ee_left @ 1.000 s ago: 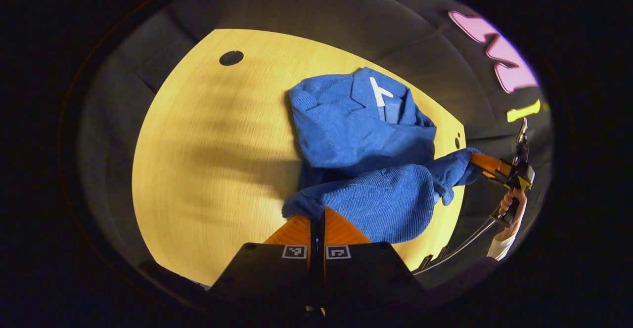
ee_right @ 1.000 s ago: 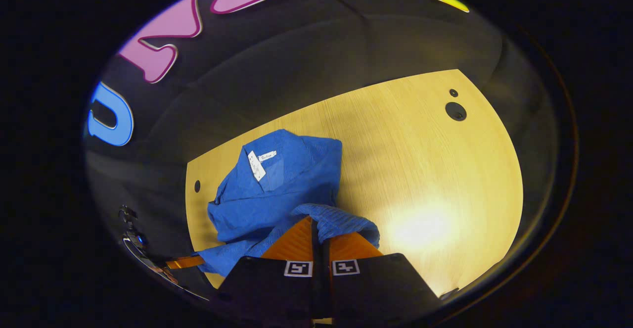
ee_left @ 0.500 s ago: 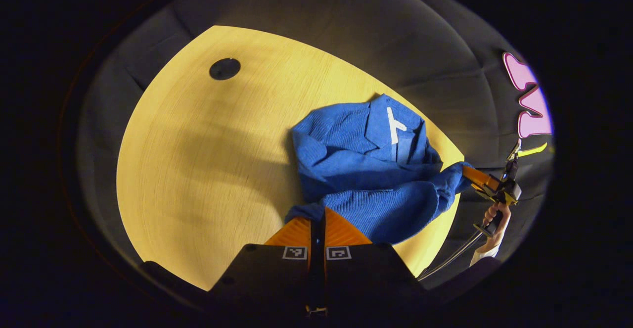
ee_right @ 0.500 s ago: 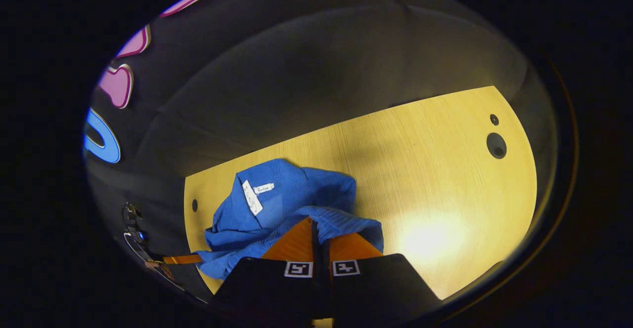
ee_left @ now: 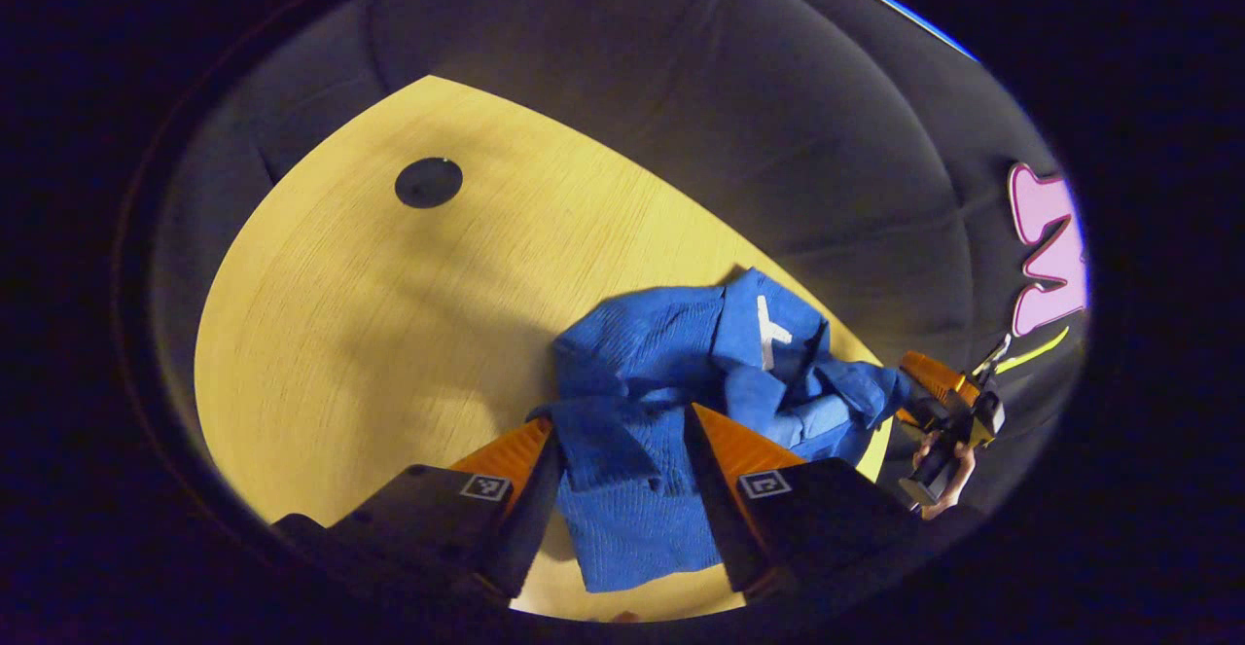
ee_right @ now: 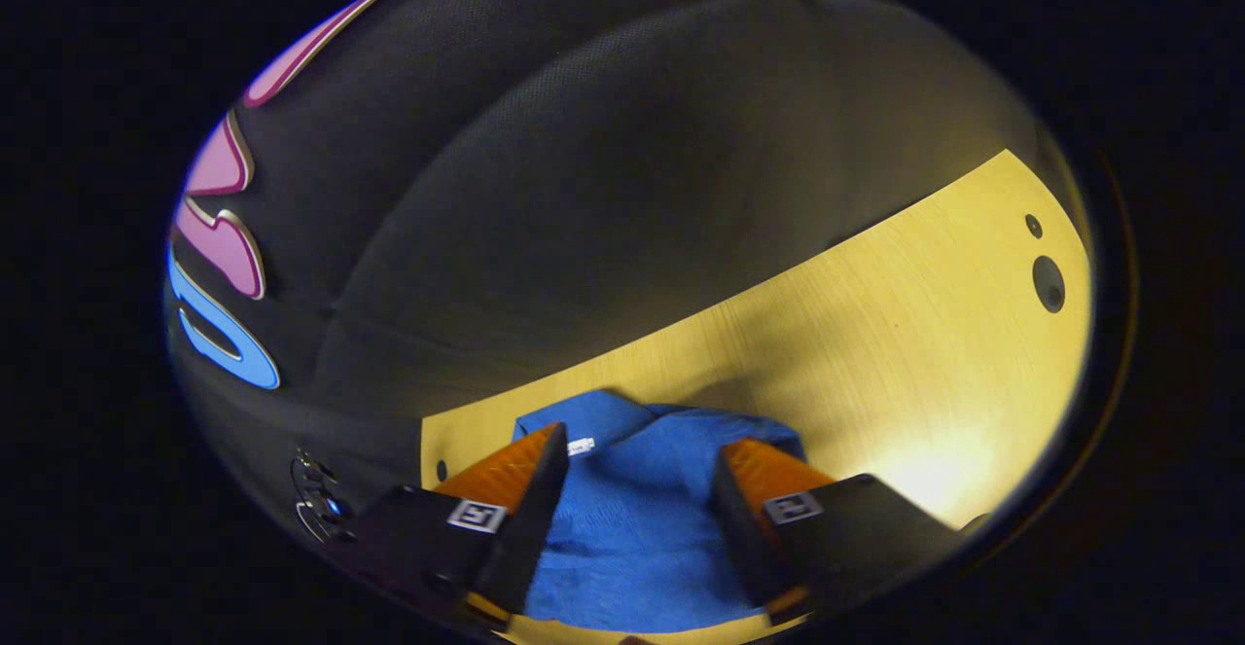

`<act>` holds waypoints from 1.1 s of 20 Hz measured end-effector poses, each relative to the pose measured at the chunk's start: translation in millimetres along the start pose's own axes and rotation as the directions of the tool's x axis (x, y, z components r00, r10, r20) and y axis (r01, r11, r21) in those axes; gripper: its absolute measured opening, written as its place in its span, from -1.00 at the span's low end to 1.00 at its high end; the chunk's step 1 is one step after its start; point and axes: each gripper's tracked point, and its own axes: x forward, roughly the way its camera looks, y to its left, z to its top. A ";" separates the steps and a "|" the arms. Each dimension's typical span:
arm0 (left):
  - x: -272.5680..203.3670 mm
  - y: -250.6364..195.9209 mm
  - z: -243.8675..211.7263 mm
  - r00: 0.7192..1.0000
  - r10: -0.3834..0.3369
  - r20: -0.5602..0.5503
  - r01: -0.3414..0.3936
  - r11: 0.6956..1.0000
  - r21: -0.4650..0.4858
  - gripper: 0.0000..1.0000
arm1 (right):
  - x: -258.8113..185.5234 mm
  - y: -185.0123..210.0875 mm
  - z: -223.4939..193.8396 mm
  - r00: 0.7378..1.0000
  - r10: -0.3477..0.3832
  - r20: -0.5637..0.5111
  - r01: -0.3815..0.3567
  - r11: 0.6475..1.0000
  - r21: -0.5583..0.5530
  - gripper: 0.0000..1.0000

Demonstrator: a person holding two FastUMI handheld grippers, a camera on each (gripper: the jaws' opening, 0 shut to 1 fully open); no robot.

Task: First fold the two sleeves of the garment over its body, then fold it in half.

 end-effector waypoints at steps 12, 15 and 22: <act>-67.0 -15.0 17.0 0.967 -0.079 0.241 0.109 0.988 -0.112 0.69 | -63.0 9.4 94.4 0.901 0.361 0.239 -0.433 0.734 0.523 0.94; -89.7 -23.0 0.2 0.964 -0.039 0.262 0.054 0.997 -0.051 0.70 | -87.6 -10.6 92.8 0.935 0.277 0.223 -0.349 0.834 0.428 0.93; -195.3 -88.7 -83.6 0.876 -0.036 0.481 -0.038 0.989 0.144 0.70 | -188.9 12.4 37.1 0.916 0.238 0.324 -0.145 0.947 -0.286 0.94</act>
